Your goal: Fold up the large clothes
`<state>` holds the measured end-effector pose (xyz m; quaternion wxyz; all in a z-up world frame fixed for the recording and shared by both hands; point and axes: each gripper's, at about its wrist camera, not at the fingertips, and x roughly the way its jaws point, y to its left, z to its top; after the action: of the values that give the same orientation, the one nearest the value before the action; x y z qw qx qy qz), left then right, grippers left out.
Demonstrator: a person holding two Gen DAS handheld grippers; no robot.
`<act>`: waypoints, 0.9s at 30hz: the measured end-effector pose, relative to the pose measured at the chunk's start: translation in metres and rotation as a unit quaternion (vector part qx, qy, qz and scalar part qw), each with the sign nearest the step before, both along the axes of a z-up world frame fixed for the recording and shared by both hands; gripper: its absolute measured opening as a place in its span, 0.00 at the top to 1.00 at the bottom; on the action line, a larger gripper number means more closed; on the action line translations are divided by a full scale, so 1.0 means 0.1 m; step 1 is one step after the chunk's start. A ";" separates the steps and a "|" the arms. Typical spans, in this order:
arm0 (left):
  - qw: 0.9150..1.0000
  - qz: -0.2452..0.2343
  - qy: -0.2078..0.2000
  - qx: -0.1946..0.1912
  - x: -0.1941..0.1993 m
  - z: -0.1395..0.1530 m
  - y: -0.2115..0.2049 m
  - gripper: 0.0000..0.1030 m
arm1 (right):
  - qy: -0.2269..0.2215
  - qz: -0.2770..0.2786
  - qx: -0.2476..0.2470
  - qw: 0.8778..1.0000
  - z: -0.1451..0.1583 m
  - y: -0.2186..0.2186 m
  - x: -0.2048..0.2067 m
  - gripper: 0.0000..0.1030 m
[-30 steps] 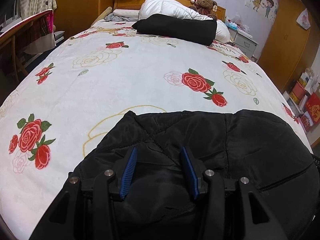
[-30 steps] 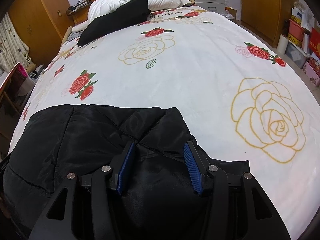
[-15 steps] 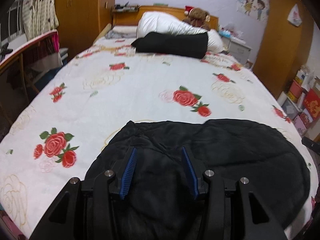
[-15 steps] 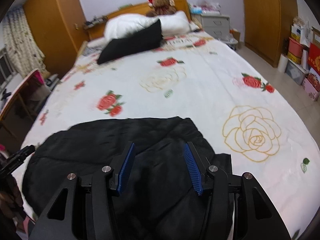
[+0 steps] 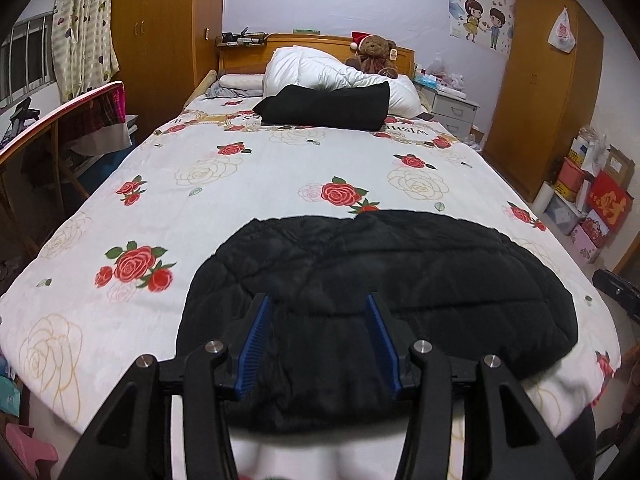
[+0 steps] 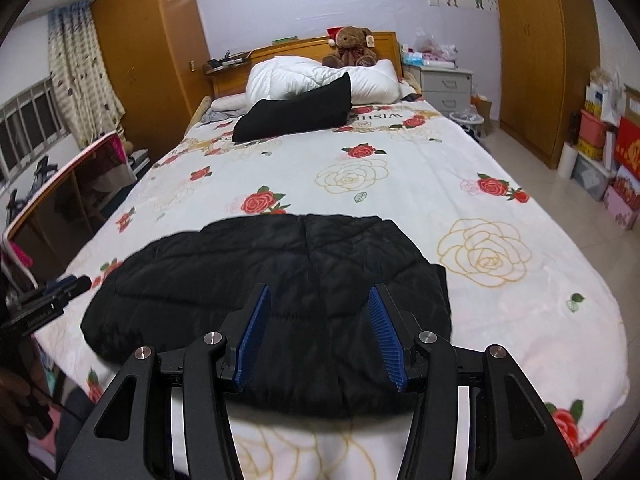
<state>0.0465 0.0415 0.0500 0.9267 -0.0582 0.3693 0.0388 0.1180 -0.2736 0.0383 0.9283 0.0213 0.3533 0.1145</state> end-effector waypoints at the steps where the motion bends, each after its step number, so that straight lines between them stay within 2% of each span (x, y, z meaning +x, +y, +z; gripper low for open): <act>1: 1.000 -0.002 0.000 -0.001 -0.05 0.00 -0.02 0.50 | -0.002 0.000 -0.007 1.000 -0.01 0.01 -0.06 0.50; 12: 0.999 -0.030 0.013 0.006 -0.46 -0.07 -0.28 0.46 | -0.005 0.029 -0.048 0.998 -0.15 0.27 -0.61 0.50; 17: 0.999 -0.037 0.026 0.002 -0.53 -0.18 -0.32 0.46 | 0.002 0.043 -0.059 0.997 -0.24 0.38 -0.66 0.49; 21: 0.998 -0.022 0.055 0.001 -0.55 -0.29 -0.31 0.45 | 0.008 0.046 -0.059 0.997 -0.28 0.41 -0.70 0.49; 27: 0.998 -0.018 0.058 -0.007 -0.58 -0.34 -0.26 0.45 | 0.015 0.048 -0.064 0.997 -0.32 0.44 -0.74 0.49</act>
<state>-0.0113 0.0157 0.0164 0.9037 -0.0555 0.4240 0.0226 0.0443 -0.2291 0.0061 0.9158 -0.0533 0.3742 0.1355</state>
